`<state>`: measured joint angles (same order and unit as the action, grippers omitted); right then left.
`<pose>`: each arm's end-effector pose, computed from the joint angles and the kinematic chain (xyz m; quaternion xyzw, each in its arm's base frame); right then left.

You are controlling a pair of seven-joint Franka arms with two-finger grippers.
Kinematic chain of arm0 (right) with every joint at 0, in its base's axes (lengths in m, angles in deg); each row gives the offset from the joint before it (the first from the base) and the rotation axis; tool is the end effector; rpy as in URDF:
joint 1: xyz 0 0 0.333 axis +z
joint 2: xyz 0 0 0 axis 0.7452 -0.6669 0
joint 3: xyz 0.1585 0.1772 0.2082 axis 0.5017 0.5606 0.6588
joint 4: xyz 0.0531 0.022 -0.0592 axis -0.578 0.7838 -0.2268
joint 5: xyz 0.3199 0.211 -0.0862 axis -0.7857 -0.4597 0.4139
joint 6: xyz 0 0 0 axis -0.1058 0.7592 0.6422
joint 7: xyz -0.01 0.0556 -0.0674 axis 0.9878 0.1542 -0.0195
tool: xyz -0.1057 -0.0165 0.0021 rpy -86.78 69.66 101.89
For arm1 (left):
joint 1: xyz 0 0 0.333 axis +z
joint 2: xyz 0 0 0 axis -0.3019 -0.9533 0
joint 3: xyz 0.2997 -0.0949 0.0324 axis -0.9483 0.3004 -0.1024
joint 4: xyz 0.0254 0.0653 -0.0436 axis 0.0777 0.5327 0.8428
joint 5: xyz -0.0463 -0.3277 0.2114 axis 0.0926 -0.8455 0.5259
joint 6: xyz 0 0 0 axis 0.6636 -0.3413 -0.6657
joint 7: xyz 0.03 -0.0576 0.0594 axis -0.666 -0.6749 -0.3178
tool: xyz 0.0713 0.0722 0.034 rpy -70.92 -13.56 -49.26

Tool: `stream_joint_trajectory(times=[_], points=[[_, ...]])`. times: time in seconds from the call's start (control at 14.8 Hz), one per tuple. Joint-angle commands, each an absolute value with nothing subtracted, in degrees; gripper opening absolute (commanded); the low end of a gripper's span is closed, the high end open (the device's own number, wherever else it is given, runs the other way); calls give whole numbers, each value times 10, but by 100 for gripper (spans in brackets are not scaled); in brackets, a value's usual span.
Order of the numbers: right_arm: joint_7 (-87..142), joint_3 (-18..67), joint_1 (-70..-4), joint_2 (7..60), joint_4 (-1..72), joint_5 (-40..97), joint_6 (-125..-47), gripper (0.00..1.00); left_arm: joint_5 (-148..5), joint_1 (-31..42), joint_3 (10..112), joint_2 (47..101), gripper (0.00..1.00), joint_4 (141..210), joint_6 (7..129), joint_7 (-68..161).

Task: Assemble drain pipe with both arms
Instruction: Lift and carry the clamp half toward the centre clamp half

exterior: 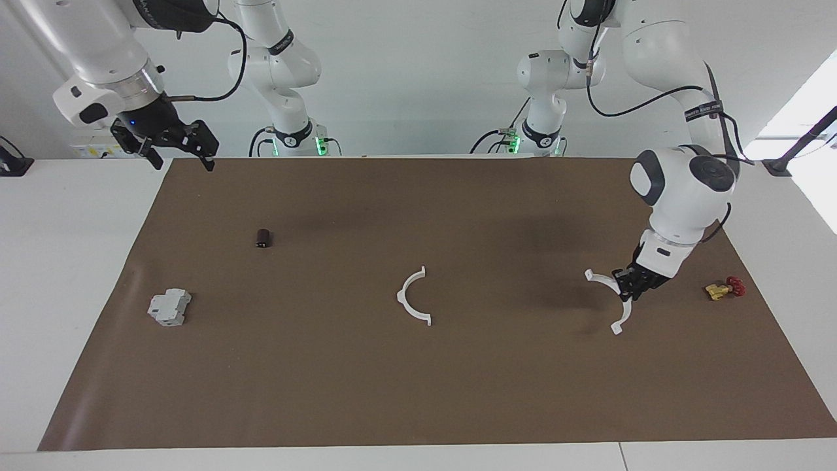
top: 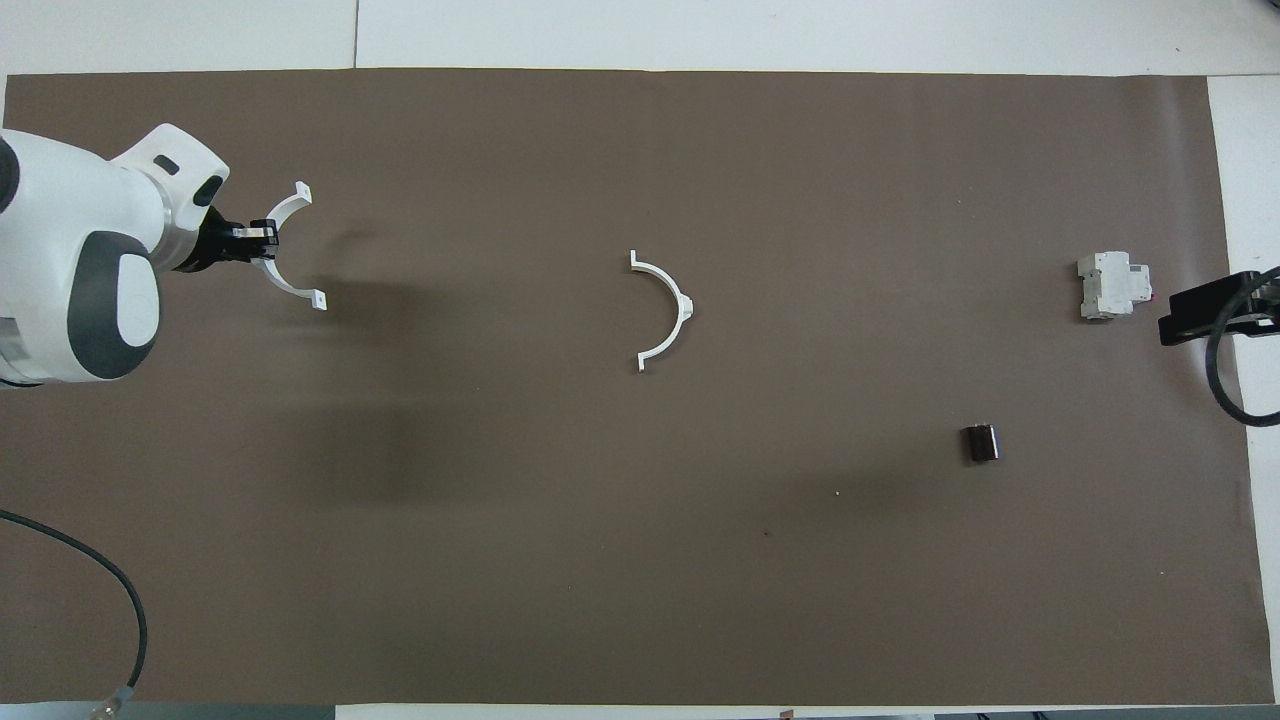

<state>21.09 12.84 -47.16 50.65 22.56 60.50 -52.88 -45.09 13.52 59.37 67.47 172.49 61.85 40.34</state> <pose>0.5322 -0.0375 0.6313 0.9990 -0.0203 -0.0380 0.0075 0.6394 -0.0602 0.3846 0.9962 0.0271 0.0821 0.0060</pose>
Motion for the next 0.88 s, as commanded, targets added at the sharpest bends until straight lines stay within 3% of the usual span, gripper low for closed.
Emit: stream_joint_trajectory(times=[0.0,0.2,0.47,0.81], points=[[227,132,-476,507,225,604,-524,100,-430,81,587,663,0,1698,605,486],[224,134,-474,511,231,604,-525,100,-429,14,586,650,0,1676,604,575],[222,135,-474,512,231,604,-524,100,-402,-55,586,587,0,1604,580,672],[222,135,-475,512,231,604,-525,100,-398,-110,586,548,0,1585,586,708]])
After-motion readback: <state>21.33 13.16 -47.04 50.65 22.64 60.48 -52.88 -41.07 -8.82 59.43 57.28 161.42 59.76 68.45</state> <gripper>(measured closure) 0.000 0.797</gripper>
